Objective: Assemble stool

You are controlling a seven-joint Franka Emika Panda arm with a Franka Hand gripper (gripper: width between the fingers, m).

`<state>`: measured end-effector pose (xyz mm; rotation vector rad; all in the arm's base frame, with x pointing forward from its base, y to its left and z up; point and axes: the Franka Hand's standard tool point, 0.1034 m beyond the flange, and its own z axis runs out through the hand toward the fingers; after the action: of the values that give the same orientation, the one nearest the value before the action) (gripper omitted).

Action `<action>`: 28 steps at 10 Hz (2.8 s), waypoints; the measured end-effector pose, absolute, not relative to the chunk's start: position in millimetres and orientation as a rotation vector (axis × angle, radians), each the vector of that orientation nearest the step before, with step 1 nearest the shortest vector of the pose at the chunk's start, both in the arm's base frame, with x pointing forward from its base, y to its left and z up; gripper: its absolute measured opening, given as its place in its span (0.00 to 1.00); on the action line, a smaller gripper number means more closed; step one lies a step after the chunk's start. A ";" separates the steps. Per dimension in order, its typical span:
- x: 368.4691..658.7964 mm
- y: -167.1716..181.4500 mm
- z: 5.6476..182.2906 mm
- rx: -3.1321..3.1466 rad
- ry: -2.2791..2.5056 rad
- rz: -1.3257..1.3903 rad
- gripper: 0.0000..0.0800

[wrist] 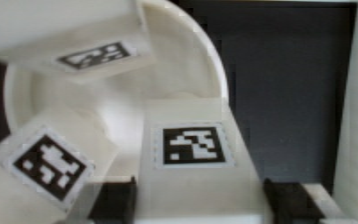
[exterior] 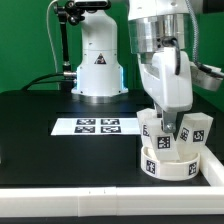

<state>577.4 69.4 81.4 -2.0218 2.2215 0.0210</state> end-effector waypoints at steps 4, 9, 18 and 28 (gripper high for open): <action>578.1 73.0 81.1 -1.727 2.451 0.052 0.42; 577.6 76.7 80.6 -1.411 2.639 0.096 0.42; 574.3 106.5 79.3 -1.065 2.694 0.195 0.42; 587.1 103.3 109.6 -1.621 2.322 0.112 0.81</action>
Offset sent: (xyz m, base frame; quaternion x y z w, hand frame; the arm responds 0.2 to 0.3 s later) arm 0.0000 0.0000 0.0000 0.0000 0.0000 0.1296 0.9916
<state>587.1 103.3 109.6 -1.6207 2.3221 0.1122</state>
